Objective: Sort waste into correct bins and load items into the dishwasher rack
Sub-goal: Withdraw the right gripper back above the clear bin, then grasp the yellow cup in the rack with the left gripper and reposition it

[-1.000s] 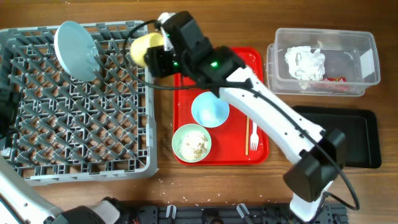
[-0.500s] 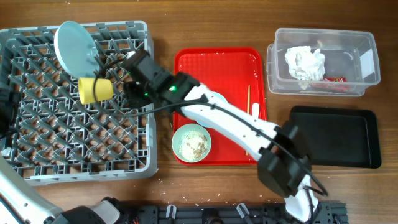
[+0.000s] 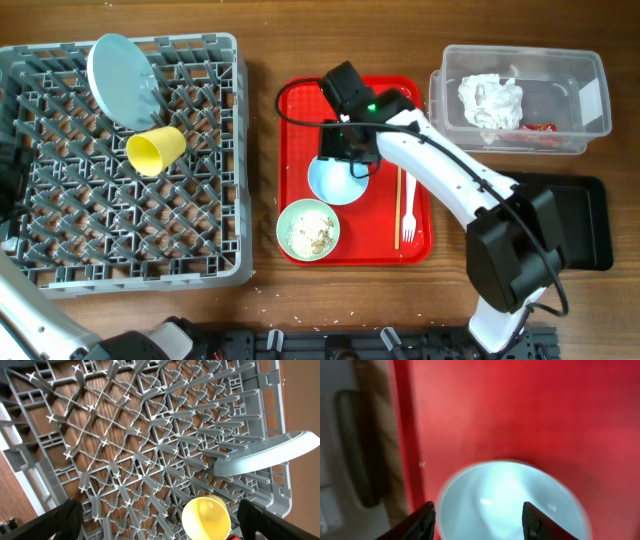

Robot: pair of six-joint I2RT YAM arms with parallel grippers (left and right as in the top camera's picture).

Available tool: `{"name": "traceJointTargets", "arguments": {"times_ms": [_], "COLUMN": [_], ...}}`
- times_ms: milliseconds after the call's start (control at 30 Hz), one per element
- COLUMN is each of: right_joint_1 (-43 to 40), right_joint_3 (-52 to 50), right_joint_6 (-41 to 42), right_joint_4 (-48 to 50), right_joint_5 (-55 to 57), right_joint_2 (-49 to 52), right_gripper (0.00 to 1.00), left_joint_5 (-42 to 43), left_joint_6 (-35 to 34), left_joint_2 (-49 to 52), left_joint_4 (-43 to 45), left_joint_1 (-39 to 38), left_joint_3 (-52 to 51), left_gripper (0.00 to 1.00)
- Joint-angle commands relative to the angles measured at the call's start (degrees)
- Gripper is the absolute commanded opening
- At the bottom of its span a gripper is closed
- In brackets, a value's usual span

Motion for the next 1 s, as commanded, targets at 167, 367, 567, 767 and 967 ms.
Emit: {"name": "traceJointTargets", "arguments": {"times_ms": [167, 367, 567, 767, 967], "right_joint_1": [5.22, -18.82, -38.73, -40.17, -40.17], "right_joint_3": [0.92, 4.57, 4.31, 4.31, 4.31], "right_joint_6": [-0.44, -0.68, -0.59, -0.57, -0.57], "right_joint_4": [0.28, -9.18, -11.74, -11.74, -11.74], "right_joint_5": [5.31, 11.63, 11.58, 11.58, 11.58], "right_joint_2": [-1.51, -17.99, -20.13, -20.13, -20.13], "right_gripper": [0.78, 0.99, 1.00, 1.00, 1.00], "left_joint_5": [-0.33, -0.33, -0.33, 36.70, -0.94], "left_joint_6": [-0.57, -0.57, -0.57, 9.35, 5.88], "left_joint_2": [0.07, 0.07, 0.07, 0.07, 4.68], "left_joint_4": [0.09, 0.09, 0.09, -1.49, 8.57], "left_joint_1": [0.26, 0.26, 0.26, -8.66, -37.48], "left_joint_3": [-0.26, -0.26, -0.26, -0.26, -0.26], "left_gripper": [1.00, 1.00, 1.00, 0.97, 0.70]}}
